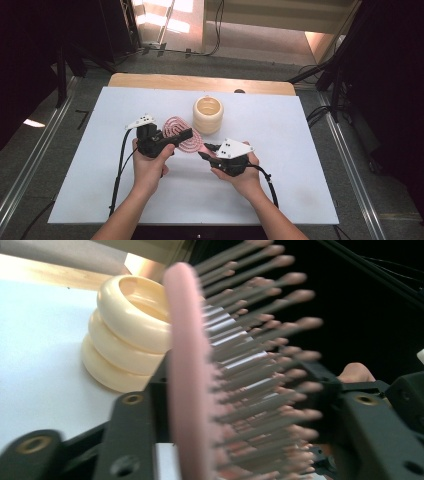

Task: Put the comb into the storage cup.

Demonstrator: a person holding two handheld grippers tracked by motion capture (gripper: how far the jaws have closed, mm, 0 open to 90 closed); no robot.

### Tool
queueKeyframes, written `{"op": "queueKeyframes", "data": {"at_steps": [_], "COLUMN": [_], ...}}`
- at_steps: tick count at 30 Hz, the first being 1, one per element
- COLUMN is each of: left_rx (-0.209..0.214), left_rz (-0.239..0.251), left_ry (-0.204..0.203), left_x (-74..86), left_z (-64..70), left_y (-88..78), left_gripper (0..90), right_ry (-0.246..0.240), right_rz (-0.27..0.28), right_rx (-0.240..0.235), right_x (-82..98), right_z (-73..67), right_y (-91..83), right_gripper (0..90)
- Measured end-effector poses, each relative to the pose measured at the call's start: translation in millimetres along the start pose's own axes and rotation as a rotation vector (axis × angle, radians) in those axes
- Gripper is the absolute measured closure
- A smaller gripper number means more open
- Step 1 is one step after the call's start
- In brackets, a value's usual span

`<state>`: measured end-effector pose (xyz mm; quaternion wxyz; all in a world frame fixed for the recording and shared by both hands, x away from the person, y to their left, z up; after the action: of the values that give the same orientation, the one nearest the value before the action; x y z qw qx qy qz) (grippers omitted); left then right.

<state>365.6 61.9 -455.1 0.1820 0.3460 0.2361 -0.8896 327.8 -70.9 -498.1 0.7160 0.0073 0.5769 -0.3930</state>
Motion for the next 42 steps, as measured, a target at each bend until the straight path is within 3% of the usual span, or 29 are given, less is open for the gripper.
{"op": "queueKeyframes", "data": {"at_steps": [9,11,18,19,20,21,22,25,28,29,31,36,42], "left_rx": [0.028,0.044,0.048,0.033,0.015,0.004,0.008,0.010,0.007,0.004,0.009,0.007,0.005], "left_rz": [-0.023,-0.035,-0.034,-0.027,-0.019,-0.016,-0.015,-0.008,-0.002,0.000,0.005,0.005,0.007], "left_ry": [-0.047,-0.018,0.022,0.037,0.057,0.068,0.067,0.073,0.085,0.087,0.094,0.117,0.131], "left_x": [-1.3,-1.4,-1.7,-2.2,-2.9,-3.5,-4.0,-6.1,-7.5,-7.9,-8.9,-10.5,-12.8], "left_z": [-1.3,2.9,7.3,7.1,6.8,6.6,7.0,6.5,6.3,6.0,6.2,8.0,9.1], "left_y": [-1.5,-2.7,-4.3,-4.8,-5.1,-5.9,-6.4,-8.4,-9.9,-10.4,-11.2,-12.6,-13.2], "left_gripper": [60.4,62.9,63.9,64.0,64.0,64.1,64.0,64.1,64.1,64.1,64.1,64.1,64.1], "right_ry": [-0.008,0.001,0.038,0.060,0.060,0.091,0.091,0.120,0.141,0.149,0.188,0.230,0.241], "right_rz": [0.010,0.019,0.044,0.060,0.060,0.068,0.068,0.078,0.088,0.089,0.105,0.113,0.108], "right_rx": [0.005,-0.002,-0.026,-0.027,-0.027,-0.025,-0.025,0.007,0.004,0.007,-0.003,0.032,0.064], "right_x": [5.9,7.8,9.8,8.8,8.8,7.6,7.6,8.1,7.8,8.2,8.7,16.2,27.4], "right_z": [-3.4,-4.8,-6.2,-4.1,-4.1,-1.1,-1.1,6.7,8.7,10.5,13.7,23.5,30.6], "right_y": [5.4,7.7,8.5,7.1,7.1,5.0,5.0,-1.0,-4.6,-6.5,-11.3,-22.1,-31.3], "right_gripper": [67.6,67.5,65.6,57.3,57.3,46.3,46.3,32.8,24.4,13.2,0.0,0.0,0.0]}}
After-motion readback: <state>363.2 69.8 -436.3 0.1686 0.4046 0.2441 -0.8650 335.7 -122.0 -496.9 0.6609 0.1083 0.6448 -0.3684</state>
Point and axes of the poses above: each handheld gripper's, and its own axes: y roughly forward along the jaws, x roughly out of its underside, z roughly to its right, the point moved 8 cm from there along y, roughly forward along the jaws, and after that the axes turned 11 degrees about -y, right-handed, at the moved point
